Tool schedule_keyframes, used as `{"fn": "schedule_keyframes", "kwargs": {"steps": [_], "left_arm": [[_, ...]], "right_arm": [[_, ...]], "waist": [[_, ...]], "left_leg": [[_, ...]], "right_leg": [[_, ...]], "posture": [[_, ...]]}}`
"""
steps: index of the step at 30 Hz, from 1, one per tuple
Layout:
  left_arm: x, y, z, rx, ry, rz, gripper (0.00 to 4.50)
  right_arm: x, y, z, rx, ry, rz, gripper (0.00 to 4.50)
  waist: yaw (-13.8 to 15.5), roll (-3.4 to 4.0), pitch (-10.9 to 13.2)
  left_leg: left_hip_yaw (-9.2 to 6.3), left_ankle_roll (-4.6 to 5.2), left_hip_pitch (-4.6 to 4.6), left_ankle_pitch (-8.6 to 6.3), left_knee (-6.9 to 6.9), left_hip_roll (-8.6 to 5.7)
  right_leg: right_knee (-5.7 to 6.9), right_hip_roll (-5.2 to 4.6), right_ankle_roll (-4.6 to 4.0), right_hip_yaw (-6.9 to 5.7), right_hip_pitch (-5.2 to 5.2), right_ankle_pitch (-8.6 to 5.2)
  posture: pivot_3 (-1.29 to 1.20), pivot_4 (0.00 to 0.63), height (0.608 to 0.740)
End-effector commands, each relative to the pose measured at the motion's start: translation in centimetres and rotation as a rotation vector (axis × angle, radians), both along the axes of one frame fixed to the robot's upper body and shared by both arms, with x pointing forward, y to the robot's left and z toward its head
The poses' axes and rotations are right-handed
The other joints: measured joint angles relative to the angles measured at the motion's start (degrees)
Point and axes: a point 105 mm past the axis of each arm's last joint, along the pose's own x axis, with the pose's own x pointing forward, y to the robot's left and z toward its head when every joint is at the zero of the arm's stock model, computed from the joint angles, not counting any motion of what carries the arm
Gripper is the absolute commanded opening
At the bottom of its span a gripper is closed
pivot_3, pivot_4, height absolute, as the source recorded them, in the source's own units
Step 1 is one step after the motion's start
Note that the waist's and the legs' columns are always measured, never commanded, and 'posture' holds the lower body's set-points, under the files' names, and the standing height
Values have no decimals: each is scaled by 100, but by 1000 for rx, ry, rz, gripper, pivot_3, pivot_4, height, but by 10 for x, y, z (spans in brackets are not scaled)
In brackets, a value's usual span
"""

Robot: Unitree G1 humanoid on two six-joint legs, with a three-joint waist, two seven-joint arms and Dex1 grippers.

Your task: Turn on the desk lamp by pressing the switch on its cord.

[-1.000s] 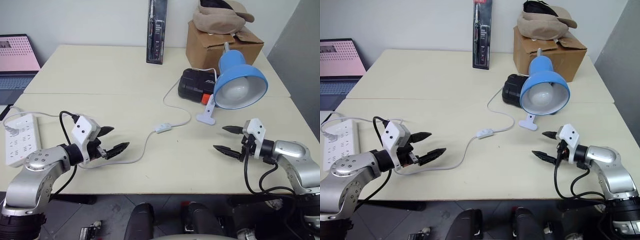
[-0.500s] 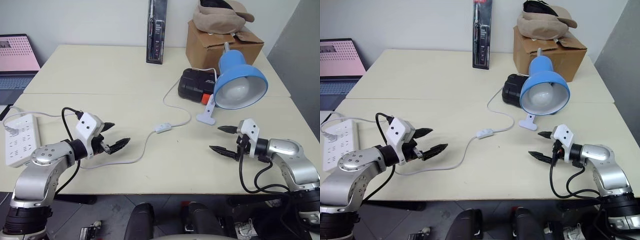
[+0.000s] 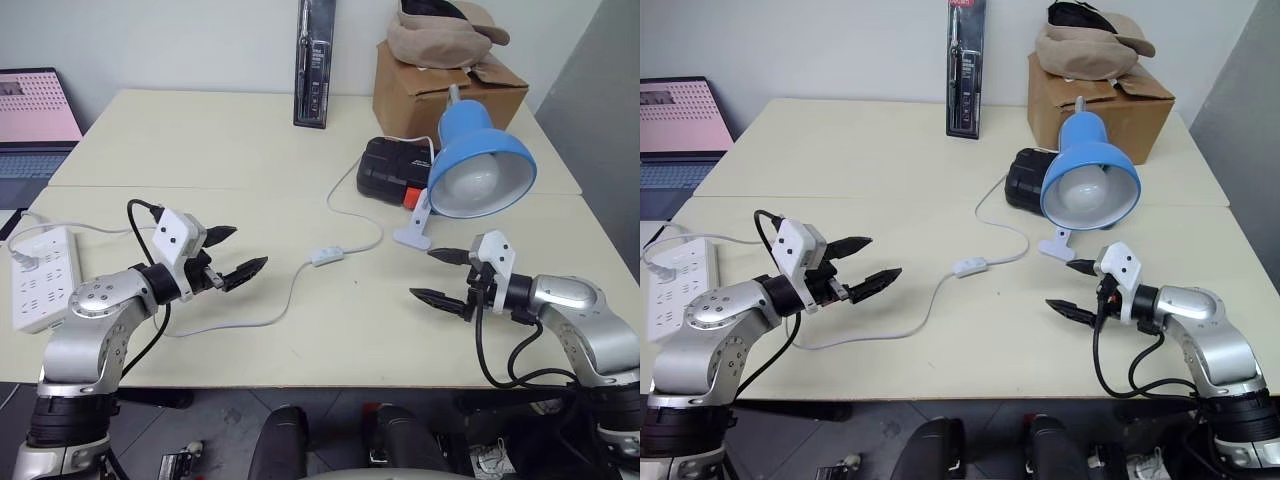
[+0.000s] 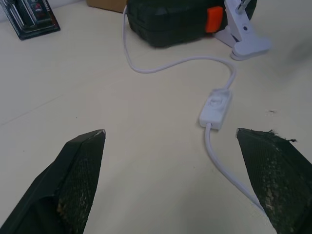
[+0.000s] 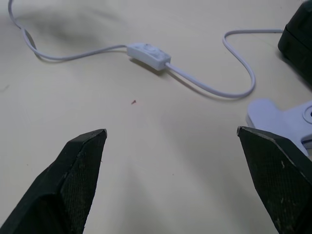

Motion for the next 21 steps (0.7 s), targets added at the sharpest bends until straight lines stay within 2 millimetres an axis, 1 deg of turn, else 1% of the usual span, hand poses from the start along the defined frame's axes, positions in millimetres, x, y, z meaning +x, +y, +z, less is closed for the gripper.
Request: {"fn": "schedule_keyframes", "kwargs": {"steps": [1,3,7,12,17,21], "left_arm": [[9,-18,4,55,-14,-139,4465],[15,-26,-1,77,9,-187,4465],[29,-40,-12,107,41,-272,4465],[42,-60,-27,110,105,-364,4465],[49,-68,-33,103,115,-389,4465],[52,-75,-43,99,153,-407,4465]], "right_arm": [[-4,12,17,52,14,-42,4500],[-2,16,14,34,37,-103,4500],[-2,26,17,104,73,-220,4500],[-16,36,21,150,88,-244,4500],[-24,39,19,144,109,-255,4500],[-28,40,21,157,117,-259,4500]], "waist": [[3,0,0],[5,-2,0],[4,-4,-2],[-5,-4,-2],[-17,-5,-2],[-19,-5,-2]], "left_leg": [[0,0,0,0,1,0],[0,0,-1,0,2,-1],[-1,0,-5,0,3,0],[-3,1,-20,0,5,0],[-6,2,-27,1,9,-2],[-13,2,-27,1,10,-1]], "right_leg": [[0,0,0,0,0,0],[-1,-1,0,-1,1,0],[0,2,0,-2,-1,1],[-1,4,1,-4,-10,0],[-1,5,3,-6,-13,-1],[1,7,3,-12,-12,0]], "posture": [[0,150,740],[0,150,740],[0,150,740],[0,150,740],[0,150,740],[0,150,740]]}}
